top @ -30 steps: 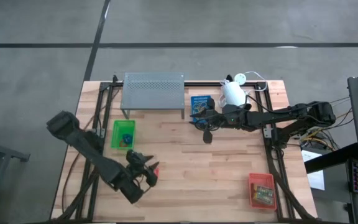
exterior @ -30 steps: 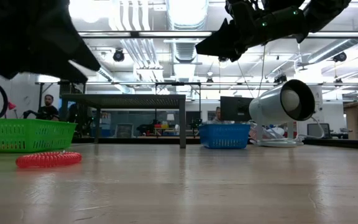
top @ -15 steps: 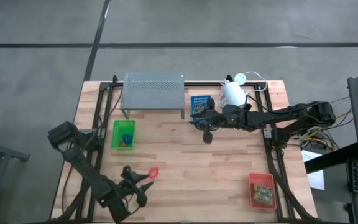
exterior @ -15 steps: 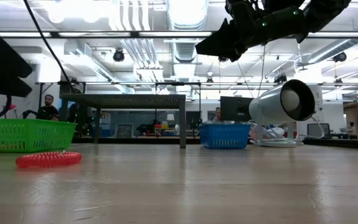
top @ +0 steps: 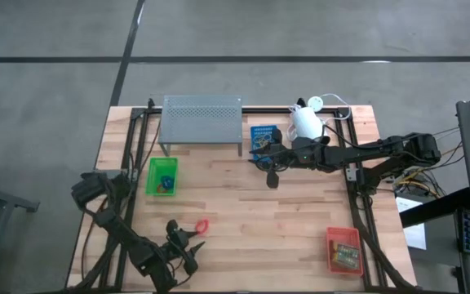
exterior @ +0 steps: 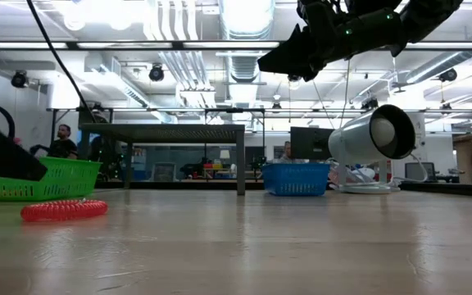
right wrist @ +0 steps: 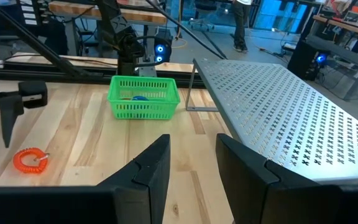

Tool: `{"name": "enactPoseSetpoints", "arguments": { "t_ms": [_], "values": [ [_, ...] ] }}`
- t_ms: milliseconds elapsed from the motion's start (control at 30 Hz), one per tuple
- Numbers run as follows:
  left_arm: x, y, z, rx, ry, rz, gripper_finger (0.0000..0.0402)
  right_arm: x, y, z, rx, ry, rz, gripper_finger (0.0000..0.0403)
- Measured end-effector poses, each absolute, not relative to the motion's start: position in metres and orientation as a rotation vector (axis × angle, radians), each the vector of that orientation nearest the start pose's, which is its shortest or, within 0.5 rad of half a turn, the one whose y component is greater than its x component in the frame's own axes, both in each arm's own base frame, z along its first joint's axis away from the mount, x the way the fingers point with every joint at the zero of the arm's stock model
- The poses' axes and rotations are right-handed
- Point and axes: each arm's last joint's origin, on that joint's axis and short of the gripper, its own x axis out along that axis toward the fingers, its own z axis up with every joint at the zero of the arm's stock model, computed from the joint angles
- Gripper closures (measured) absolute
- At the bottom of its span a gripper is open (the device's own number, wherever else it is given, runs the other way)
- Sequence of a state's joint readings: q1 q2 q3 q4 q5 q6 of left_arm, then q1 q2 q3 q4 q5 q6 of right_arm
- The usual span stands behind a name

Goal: Pick & Place Office Desk Supplies
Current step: Put the orange rubber band into the green bin

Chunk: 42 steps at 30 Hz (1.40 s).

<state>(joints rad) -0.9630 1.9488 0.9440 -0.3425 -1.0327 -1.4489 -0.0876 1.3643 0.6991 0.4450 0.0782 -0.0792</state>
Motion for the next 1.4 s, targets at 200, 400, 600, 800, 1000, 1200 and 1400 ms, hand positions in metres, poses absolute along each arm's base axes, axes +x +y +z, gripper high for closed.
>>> {"name": "enactPoseSetpoints", "arguments": {
  "t_ms": [200, 400, 600, 800, 1000, 1200, 1400],
  "values": [
    [0.207, -0.253, 0.088, -0.022, 0.515, 0.406, 0.0211, 0.289, -0.028, 0.237, -0.078, 0.227, -0.157, 0.0275],
    [0.209, -0.251, 0.081, 0.031, 0.532, 0.408, 0.0211, 0.289, -0.028, 0.237, -0.078, 0.227, -0.156, 0.0275],
    [0.219, -0.237, 0.082, 0.004, 0.655, 0.425, 0.0211, 0.289, -0.028, 0.237, -0.078, 0.227, -0.156, 0.0275],
    [0.23, -0.225, 0.082, -0.019, 0.715, 0.454, 0.0211, 0.289, -0.028, 0.237, -0.078, 0.227, -0.157, 0.0275],
    [0.227, -0.227, 0.085, -0.01, 0.704, 0.447, 0.0211, 0.289, -0.028, 0.237, -0.078, 0.227, -0.156, 0.0275],
    [0.224, -0.228, 0.091, 0.019, 0.658, 0.458, 0.0211, 0.289, -0.028, 0.237, -0.078, 0.227, -0.156, 0.0275],
    [0.224, -0.223, 0.09, 0.017, 0.681, 0.478, 0.0211, 0.289, -0.028, 0.237, -0.078, 0.227, -0.156, 0.0275]
  ]
}}
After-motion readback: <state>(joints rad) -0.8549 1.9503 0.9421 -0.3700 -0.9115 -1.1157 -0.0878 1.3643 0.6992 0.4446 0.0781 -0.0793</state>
